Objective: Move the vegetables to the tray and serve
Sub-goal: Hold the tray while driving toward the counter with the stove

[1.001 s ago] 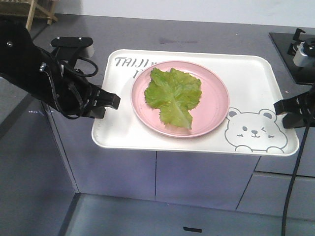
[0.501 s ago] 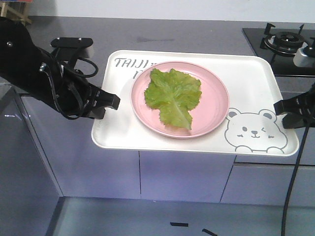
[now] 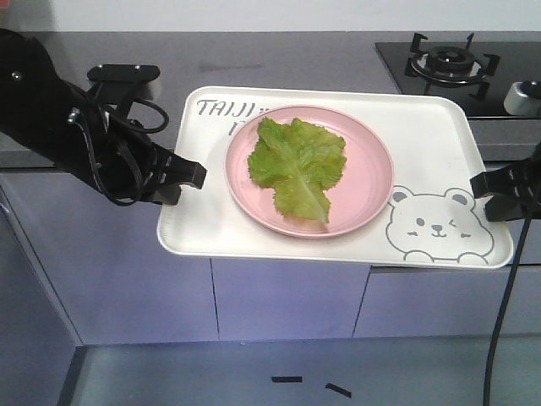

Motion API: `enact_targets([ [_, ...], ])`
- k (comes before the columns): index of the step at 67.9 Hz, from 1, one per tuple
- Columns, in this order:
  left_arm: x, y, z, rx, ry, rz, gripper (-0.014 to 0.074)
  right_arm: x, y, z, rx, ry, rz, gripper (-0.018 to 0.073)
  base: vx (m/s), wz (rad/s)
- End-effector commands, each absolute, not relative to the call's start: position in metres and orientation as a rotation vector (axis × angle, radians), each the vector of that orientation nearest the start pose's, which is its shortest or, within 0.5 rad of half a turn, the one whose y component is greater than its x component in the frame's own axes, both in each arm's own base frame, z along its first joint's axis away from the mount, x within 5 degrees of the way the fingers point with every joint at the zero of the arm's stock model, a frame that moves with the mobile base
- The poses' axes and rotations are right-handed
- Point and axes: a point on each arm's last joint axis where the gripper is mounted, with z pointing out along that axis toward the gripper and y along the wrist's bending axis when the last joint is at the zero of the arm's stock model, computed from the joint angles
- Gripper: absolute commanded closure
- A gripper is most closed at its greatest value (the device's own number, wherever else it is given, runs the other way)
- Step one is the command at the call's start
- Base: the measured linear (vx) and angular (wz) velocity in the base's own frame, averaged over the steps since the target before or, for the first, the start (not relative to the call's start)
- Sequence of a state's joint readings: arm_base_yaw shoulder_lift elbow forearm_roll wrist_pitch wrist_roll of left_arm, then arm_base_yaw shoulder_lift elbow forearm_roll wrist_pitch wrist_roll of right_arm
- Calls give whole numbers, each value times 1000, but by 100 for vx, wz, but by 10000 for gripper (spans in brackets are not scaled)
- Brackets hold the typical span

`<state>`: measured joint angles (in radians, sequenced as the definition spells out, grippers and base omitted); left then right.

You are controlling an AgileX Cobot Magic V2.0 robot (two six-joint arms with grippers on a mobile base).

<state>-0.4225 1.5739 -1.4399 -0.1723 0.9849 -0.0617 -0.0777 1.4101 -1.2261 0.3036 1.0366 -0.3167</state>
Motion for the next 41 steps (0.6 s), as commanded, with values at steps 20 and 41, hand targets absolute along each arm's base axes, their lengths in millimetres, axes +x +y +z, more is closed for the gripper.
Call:
enact_targets([
  [20, 294, -165, 371, 367, 2426, -600, 602, 279, 18, 352, -205, 2522, 432, 565, -2, -13],
  [41, 294, -165, 371, 367, 2426, -600, 602, 279, 18, 352, -205, 2522, 432, 565, 0, -2],
])
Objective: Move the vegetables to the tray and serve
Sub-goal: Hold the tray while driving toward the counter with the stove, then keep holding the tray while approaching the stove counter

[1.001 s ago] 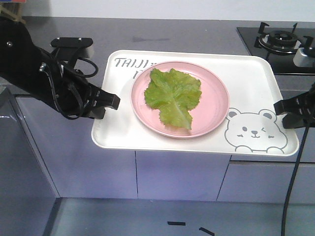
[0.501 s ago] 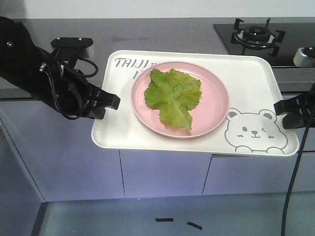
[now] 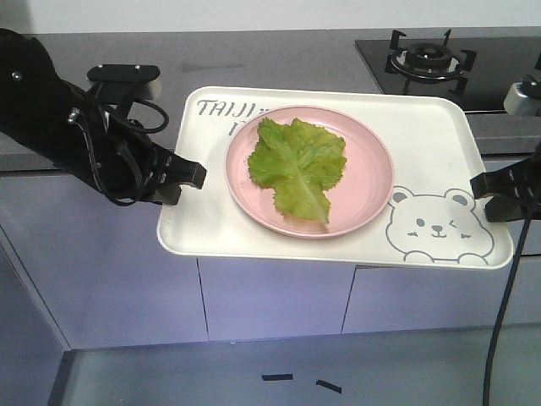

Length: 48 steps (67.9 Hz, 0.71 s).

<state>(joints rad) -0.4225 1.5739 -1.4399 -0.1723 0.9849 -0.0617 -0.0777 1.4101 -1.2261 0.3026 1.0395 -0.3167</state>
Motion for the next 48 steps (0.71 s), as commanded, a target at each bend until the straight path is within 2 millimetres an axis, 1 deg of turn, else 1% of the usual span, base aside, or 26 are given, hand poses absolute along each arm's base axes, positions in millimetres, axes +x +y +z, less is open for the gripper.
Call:
enact_targets([
  [1, 294, -165, 371, 367, 2426, -600, 602, 279, 18, 352, -205, 2522, 432, 565, 0, 0],
  [48, 294, -165, 371, 367, 2426, -600, 602, 279, 18, 352, -206, 2523, 433, 565, 4, -3],
])
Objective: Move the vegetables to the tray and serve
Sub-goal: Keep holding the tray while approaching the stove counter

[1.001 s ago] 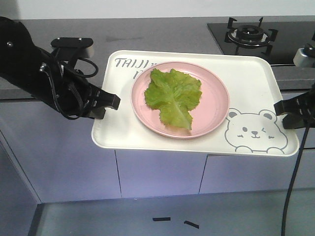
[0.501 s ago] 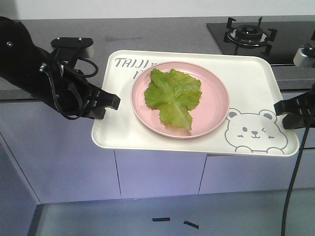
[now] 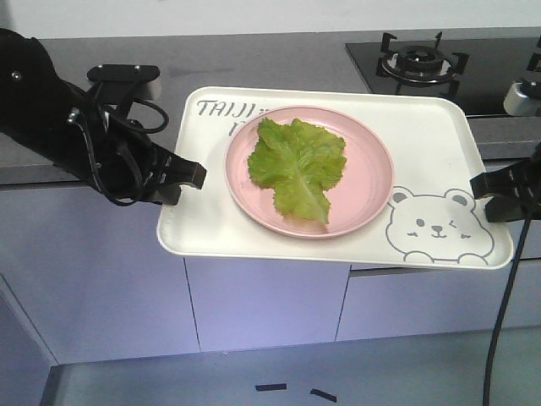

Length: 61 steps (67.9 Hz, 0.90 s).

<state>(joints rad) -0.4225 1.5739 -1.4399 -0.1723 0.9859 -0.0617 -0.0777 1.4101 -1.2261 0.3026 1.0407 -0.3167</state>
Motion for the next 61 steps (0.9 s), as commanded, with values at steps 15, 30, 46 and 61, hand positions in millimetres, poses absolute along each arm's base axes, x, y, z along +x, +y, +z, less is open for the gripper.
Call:
enact_targets([
  [15, 294, -165, 371, 367, 2426, -600, 602, 279, 18, 352, -206, 2523, 433, 565, 11, -11],
  [30, 294, -165, 371, 367, 2426, -600, 602, 279, 18, 352, -206, 2523, 433, 565, 13, -6],
  [46, 294, -165, 371, 367, 2426, -600, 602, 279, 18, 352, -206, 2523, 433, 565, 14, 5],
  [61, 294, -165, 371, 367, 2426, -600, 602, 279, 18, 352, -206, 2523, 433, 565, 14, 10],
])
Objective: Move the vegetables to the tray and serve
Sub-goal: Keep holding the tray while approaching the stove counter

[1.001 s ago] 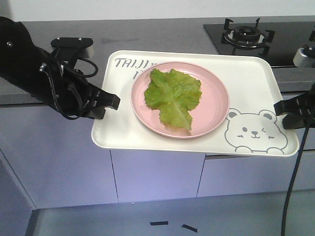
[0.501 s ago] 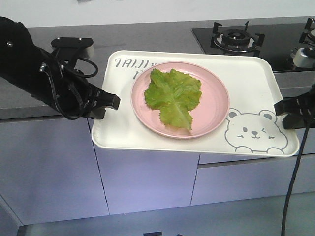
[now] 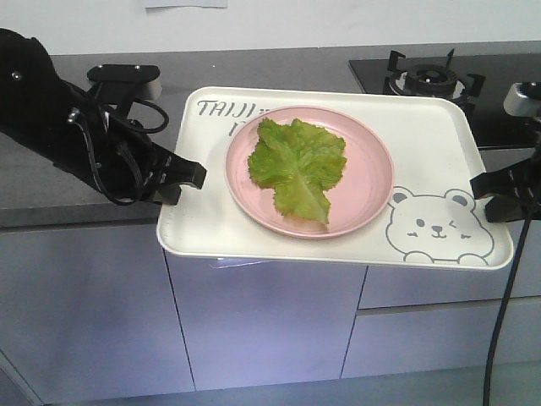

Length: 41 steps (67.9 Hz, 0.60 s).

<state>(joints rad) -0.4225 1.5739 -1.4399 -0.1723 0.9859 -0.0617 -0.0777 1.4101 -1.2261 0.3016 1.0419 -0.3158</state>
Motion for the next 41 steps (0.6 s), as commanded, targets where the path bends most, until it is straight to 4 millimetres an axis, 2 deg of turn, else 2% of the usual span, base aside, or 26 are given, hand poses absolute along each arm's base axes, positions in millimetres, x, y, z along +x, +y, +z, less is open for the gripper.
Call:
enact_targets([
  [1, 294, -165, 371, 367, 2426, -600, 602, 279, 18, 352, -206, 2524, 434, 565, 13, 9],
  [41, 294, -165, 371, 367, 2426, -600, 602, 279, 18, 352, -206, 2524, 434, 565, 12, 3],
])
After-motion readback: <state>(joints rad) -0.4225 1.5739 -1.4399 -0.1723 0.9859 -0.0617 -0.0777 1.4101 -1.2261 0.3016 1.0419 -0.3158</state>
